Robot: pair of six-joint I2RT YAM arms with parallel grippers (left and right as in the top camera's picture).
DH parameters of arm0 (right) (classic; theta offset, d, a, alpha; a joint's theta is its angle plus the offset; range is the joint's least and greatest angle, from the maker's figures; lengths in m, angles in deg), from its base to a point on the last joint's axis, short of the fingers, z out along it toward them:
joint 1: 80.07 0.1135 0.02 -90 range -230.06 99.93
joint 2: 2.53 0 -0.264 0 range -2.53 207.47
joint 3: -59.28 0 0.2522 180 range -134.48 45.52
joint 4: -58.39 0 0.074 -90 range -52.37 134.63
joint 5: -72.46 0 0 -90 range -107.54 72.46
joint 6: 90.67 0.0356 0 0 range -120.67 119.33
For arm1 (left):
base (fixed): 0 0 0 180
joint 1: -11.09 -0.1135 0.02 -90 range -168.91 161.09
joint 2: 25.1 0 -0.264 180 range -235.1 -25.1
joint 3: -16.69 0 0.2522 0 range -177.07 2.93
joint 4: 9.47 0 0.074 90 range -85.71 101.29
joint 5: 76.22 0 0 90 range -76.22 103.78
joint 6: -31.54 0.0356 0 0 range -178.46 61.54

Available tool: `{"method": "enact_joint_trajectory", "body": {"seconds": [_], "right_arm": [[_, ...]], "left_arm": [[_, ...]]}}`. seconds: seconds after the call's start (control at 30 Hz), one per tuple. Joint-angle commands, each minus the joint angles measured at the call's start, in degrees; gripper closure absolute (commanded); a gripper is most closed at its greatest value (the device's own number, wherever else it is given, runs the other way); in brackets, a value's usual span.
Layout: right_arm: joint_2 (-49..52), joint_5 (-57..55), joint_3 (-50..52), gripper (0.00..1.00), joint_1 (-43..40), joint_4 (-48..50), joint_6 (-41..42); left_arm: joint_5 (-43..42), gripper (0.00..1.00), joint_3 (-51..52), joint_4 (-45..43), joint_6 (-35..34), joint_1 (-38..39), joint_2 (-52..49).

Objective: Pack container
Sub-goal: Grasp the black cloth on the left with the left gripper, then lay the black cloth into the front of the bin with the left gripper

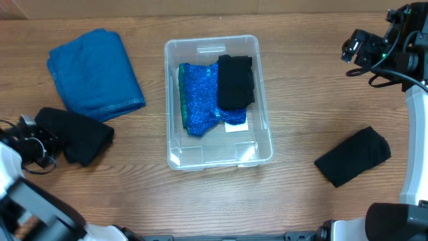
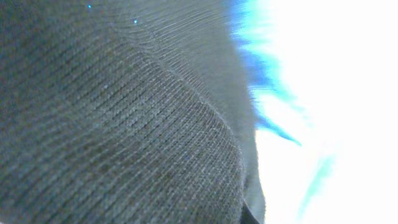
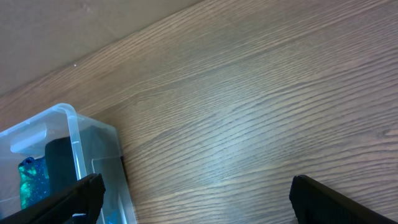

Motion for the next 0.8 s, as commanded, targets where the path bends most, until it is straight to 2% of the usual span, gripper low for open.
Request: {"method": "enact_joint_trajectory", "body": {"seconds": [0.0,0.13,0.2,0.3,0.4,0.5,0.6,0.77], "right_arm": [[-0.8,0.5,-0.3,0.00,0.1,0.3,0.1],[-0.8,0.3,-0.3,0.00,0.1,0.3,0.1],[-0.8,0.3,-0.3,0.00,0.1,0.3,0.1],[-0.8,0.3,-0.3,0.00,0.1,0.0,-0.1],[-0.8,0.3,-0.3,0.00,0.1,0.0,-0.1],[-0.8,-0.7,-0.2,0.00,0.1,0.0,-0.3],[-0.8,-1.2,0.7,0.00,0.1,0.3,-0.3],[-0.7,-1.2,1.4,0.00,0.1,0.7,-0.3]], "left_arm": [[-14.6,0.96,-1.2,-0.8,-0.7,3.8,17.4],[-14.3,0.96,-1.7,-5.9,-0.7,17.8,30.0],[-11.0,0.96,-2.5,-10.5,2.1,29.4,31.5],[-2.7,0.96,-4.2,-11.3,18.7,49.3,28.6],[3.3,0.96,-5.0,-11.2,34.7,64.7,24.2],[13.4,0.96,-5.0,-9.3,48.7,73.4,20.2],[19.3,0.96,-5.0,-3.3,56.5,75.9,15.6],[21.2,0.96,-5.0,4.2,59.3,76.3,6.8]]}}
